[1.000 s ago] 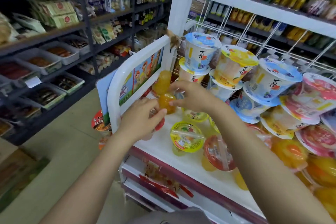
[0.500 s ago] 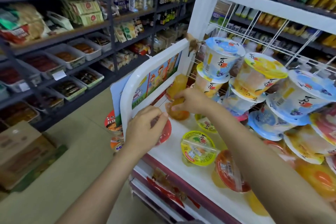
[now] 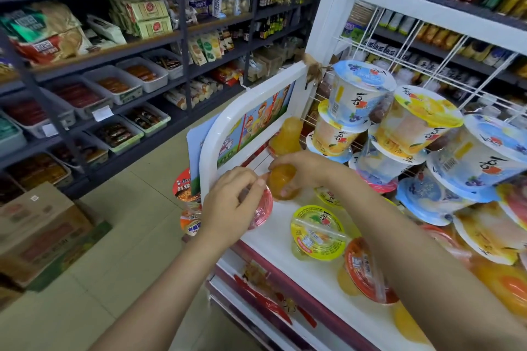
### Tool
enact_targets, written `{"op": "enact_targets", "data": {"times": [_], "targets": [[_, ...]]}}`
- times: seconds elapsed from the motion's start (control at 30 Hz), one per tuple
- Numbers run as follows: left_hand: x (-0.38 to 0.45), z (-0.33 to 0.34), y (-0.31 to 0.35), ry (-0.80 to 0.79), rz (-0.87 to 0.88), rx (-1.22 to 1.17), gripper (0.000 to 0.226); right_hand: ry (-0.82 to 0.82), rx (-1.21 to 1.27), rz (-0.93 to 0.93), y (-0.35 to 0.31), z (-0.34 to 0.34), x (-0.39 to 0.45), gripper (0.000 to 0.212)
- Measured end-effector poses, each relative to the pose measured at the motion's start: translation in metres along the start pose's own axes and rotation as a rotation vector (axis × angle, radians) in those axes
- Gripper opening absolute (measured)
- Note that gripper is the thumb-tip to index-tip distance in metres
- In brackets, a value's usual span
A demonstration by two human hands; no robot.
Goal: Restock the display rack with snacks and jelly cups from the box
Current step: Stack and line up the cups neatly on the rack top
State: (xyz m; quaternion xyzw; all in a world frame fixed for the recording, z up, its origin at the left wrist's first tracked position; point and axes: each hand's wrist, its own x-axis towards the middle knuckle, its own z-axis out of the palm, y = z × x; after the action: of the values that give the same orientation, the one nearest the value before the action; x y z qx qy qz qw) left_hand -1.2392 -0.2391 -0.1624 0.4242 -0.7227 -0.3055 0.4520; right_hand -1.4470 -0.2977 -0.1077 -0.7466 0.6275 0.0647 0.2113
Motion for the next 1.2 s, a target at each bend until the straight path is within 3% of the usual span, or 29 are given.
{"op": "enact_targets", "data": {"times": [0.17, 0.33, 0.63, 0.7, 0.8, 0.93, 1.1, 1.2], "targets": [[0.002, 0.001, -0.001, -0.026, -0.007, 0.037, 0.045, 0.049, 0.082, -0.015, 0.004, 0.001, -0.001, 0.070], [0.006, 0.004, 0.001, -0.045, 0.005, 0.115, 0.038, 0.184, 0.280, -0.061, 0.003, -0.014, -0.020, 0.067], [0.026, 0.005, 0.010, -0.255, 0.105, 0.297, 0.055, 0.705, 0.805, -0.070, -0.018, -0.024, -0.101, 0.045], [0.028, 0.001, 0.019, -0.246, 0.184, 0.256, 0.056, 0.749, 1.023, -0.089, -0.028, -0.020, -0.118, 0.040], [0.027, -0.002, 0.050, -0.297, 0.177, -0.077, 0.047, 0.837, 1.219, -0.050, -0.038, -0.006, -0.136, 0.048], [0.017, 0.012, 0.087, -0.426, 0.186, -0.354, 0.041, 0.932, 1.031, -0.053, -0.038, 0.018, -0.170, 0.062], [0.000, 0.056, 0.113, -0.487, 0.312, -0.322, 0.040, 1.060, 0.965, 0.126, -0.022, 0.049, -0.231, 0.042], [-0.015, 0.091, 0.137, -0.577, 0.395, -0.303, 0.046, 1.162, 0.848, 0.238, -0.002, 0.066, -0.274, 0.042]]}}
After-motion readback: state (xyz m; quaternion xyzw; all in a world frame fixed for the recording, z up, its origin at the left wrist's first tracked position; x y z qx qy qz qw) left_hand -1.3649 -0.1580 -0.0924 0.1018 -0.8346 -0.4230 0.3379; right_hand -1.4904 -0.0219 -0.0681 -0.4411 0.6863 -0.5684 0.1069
